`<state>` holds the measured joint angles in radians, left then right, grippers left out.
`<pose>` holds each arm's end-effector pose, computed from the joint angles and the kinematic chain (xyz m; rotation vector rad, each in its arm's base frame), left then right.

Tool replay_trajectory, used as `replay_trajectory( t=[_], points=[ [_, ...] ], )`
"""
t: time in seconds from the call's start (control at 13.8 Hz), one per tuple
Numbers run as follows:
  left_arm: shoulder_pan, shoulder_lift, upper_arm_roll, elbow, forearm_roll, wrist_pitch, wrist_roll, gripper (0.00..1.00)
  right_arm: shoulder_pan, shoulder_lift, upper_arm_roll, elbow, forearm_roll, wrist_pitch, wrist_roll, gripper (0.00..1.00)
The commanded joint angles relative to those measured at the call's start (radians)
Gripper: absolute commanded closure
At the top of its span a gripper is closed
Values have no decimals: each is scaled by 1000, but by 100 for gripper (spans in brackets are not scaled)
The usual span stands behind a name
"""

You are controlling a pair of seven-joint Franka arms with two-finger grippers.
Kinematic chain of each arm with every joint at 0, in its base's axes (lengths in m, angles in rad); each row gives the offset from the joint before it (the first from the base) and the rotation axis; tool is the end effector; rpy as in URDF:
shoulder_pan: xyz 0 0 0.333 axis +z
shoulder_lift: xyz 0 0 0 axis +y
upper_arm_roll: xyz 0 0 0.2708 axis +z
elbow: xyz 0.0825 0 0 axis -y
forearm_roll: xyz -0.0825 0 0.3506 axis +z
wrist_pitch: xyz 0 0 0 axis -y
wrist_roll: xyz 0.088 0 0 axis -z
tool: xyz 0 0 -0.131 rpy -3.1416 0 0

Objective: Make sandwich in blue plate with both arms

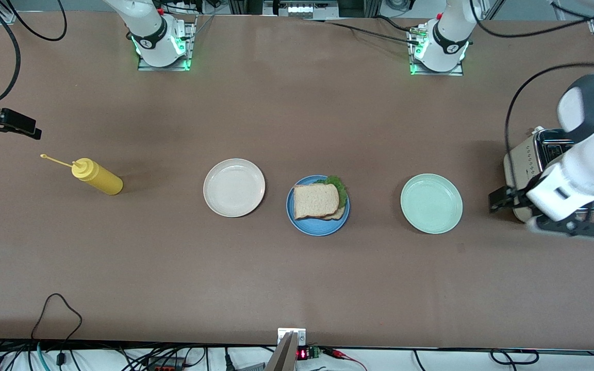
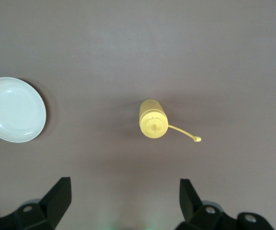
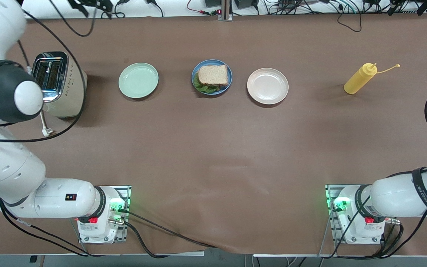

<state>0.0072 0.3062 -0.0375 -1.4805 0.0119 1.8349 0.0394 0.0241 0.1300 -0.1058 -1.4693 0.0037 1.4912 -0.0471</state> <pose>0.6144 -0.0150 0.4453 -3.1382 0.1107 -0.0760 0.5414 -0.0407 0.5239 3.1335 -0.0538 -0.1691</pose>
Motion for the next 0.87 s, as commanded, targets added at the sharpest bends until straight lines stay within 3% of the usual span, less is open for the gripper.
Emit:
replay_trajectory(
  t=[0.0, 0.44, 0.8],
  points=[
    [27, -143, 1, -75, 10, -92, -96, 0, -1, -7, 5, -3, 21, 3, 23, 0],
    [27, -401, -7, -351, 10, -92, -96, 0, -1, -6, 5, -3, 22, 9, 23, 0],
    [27, -473, -8, -402, 10, -157, -95, 0, -1, -6, 5, -3, 22, 9, 21, 0]
  ],
)
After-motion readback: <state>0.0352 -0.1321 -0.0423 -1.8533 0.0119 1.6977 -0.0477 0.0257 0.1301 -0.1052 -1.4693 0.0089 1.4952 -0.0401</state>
